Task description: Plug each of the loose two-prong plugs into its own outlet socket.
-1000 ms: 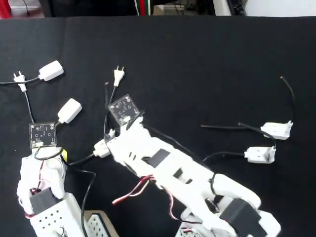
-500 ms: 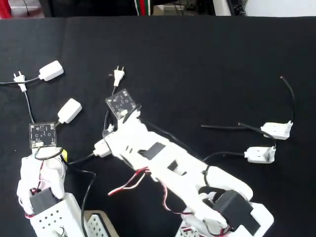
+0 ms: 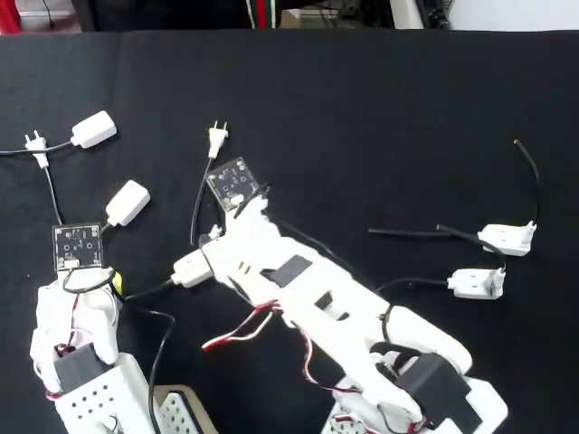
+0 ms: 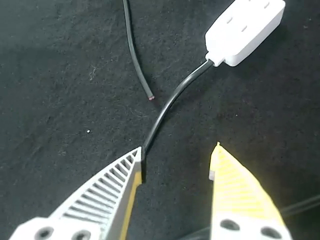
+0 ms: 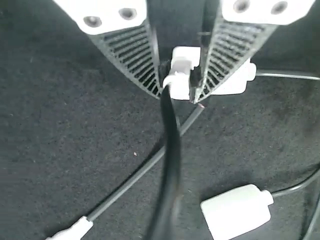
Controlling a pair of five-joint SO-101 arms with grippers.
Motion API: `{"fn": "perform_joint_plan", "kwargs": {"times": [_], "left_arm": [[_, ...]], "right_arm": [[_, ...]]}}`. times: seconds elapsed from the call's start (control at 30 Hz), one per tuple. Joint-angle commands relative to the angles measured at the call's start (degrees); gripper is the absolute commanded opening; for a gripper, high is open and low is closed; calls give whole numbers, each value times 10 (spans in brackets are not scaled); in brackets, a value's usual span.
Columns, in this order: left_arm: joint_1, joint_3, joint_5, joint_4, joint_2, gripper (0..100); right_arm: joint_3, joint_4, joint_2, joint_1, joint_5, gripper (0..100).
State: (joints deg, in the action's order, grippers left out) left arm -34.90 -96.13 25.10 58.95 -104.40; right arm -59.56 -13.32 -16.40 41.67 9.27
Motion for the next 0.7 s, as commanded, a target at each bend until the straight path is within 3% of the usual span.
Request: {"fn": "perform_joint_plan", "kwargs": {"times": [0.0,0.37,0.67], "left_arm": [[0,-10,-1,-10,-2,220],[0,-9,-1,-10,-2,220],[0,-9,-1,-10,-2,220]], "right_arm": [[-3,-19,-21,-7,0,11],[-16,-13,-29,43,3,11],[13,-11,10,40,3,11]]}}
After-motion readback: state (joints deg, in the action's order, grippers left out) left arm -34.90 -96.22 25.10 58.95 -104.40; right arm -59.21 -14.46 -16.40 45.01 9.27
